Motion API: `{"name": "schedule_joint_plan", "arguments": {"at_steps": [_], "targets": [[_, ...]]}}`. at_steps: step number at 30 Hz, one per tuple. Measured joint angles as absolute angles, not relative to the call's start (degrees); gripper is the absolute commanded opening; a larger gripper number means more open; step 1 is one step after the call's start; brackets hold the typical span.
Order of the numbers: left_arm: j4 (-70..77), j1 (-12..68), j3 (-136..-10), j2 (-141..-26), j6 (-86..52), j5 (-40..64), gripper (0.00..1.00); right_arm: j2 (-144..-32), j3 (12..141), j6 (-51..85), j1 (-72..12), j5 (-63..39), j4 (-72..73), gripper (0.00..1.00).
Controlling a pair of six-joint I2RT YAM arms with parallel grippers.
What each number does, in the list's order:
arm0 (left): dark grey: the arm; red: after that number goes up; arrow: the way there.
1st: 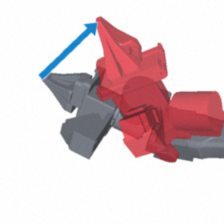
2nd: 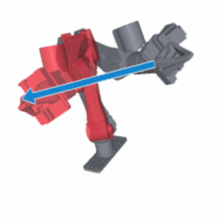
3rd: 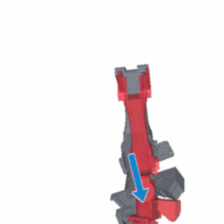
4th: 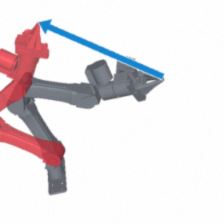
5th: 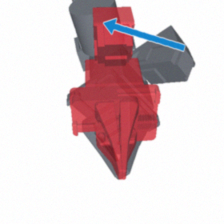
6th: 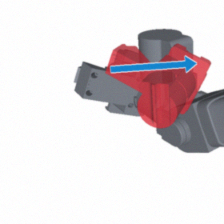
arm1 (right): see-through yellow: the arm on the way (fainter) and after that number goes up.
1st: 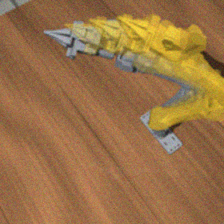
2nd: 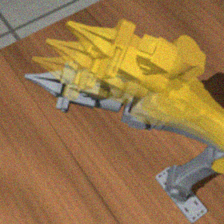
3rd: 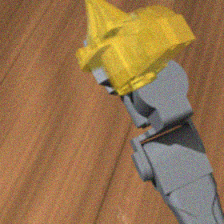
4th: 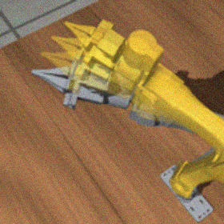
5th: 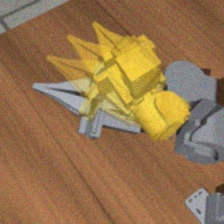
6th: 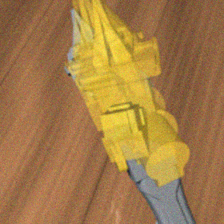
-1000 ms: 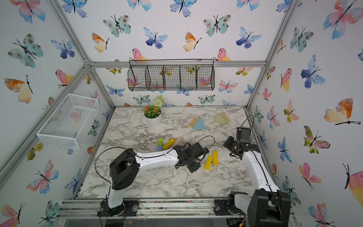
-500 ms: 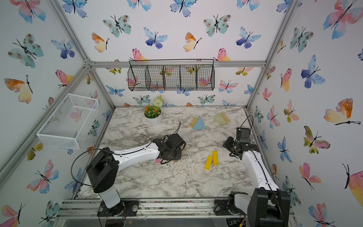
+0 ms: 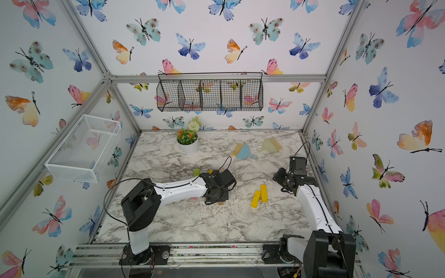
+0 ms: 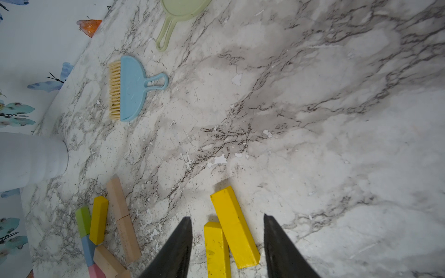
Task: Assemble the letter k with building blocks
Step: Assemble the building block at the center of the board.
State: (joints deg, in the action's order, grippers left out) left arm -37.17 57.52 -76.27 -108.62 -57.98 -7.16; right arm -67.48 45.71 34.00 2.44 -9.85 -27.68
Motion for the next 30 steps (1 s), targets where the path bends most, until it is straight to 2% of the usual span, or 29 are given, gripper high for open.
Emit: {"name": "schedule_joint_plan", "arguments": {"at_steps": [30], "targets": [[-38.3,57.5,-80.8,-114.9,-57.5,-6.3,0.01,-67.5,45.4,34.0,2.4,-11.0,-27.3,0.50]]}}
